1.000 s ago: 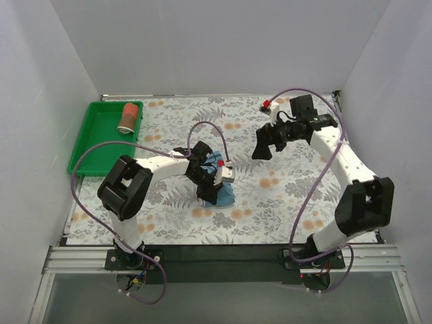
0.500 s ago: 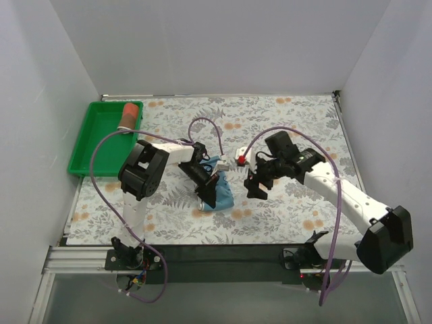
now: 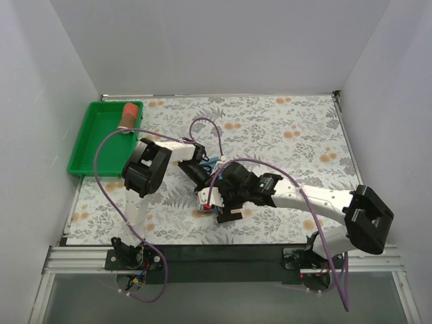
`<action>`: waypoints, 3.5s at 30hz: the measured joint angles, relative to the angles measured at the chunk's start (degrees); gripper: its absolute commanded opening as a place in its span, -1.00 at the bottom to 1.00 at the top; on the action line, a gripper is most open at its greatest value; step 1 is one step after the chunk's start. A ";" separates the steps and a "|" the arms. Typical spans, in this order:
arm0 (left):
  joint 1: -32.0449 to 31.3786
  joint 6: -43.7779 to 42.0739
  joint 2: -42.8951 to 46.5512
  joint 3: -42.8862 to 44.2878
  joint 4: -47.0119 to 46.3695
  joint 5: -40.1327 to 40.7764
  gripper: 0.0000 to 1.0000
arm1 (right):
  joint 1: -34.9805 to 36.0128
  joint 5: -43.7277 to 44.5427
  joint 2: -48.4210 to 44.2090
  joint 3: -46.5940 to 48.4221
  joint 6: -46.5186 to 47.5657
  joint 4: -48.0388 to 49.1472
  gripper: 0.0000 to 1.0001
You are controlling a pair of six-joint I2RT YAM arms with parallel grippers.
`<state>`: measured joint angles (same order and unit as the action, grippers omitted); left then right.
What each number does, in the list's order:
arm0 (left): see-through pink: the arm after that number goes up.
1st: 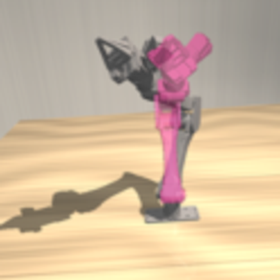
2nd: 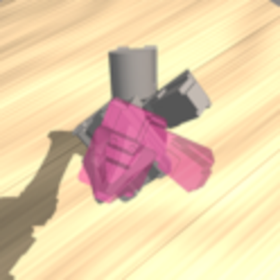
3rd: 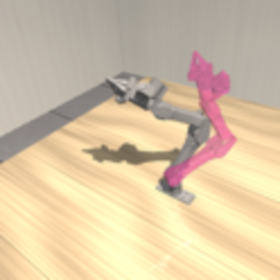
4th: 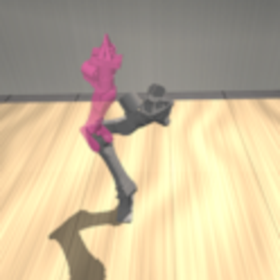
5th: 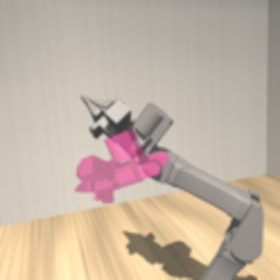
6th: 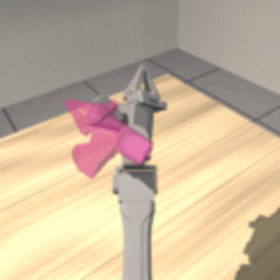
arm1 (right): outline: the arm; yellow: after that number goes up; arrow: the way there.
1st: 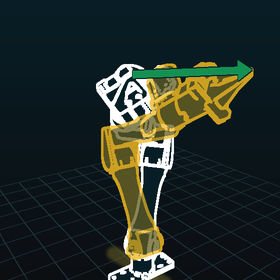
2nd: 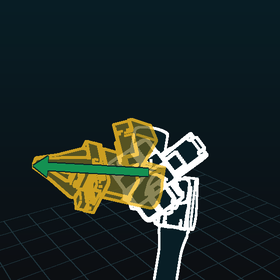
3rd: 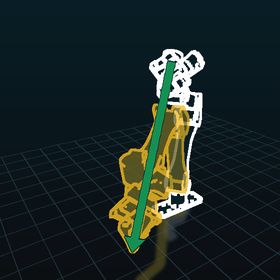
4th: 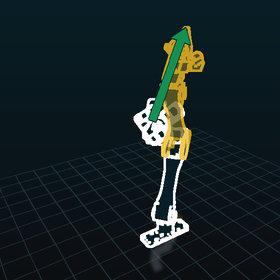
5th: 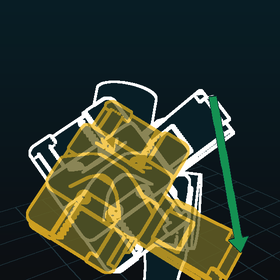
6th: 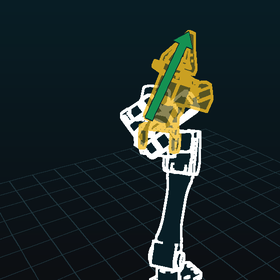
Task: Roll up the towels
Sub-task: Roll the towel
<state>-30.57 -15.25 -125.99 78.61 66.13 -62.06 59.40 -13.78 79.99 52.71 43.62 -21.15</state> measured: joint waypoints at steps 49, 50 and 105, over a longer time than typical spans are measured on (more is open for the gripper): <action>13.94 7.87 38.18 -17.40 -22.60 17.25 0.01 | -17.81 -38.03 32.09 16.83 -5.03 -17.75 -0.97; 12.17 7.10 41.72 -19.02 -23.96 19.15 0.02 | -18.34 -39.58 33.83 18.40 -5.33 -19.45 -0.97; -21.24 0.13 27.96 -20.52 -32.26 33.42 -1.00 | -48.11 -34.97 15.89 36.57 -12.98 -34.23 0.41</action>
<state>-51.81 -15.11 -98.04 58.08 33.87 -28.64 11.29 -48.75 95.88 89.27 30.63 -55.37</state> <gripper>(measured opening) 0.144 0.710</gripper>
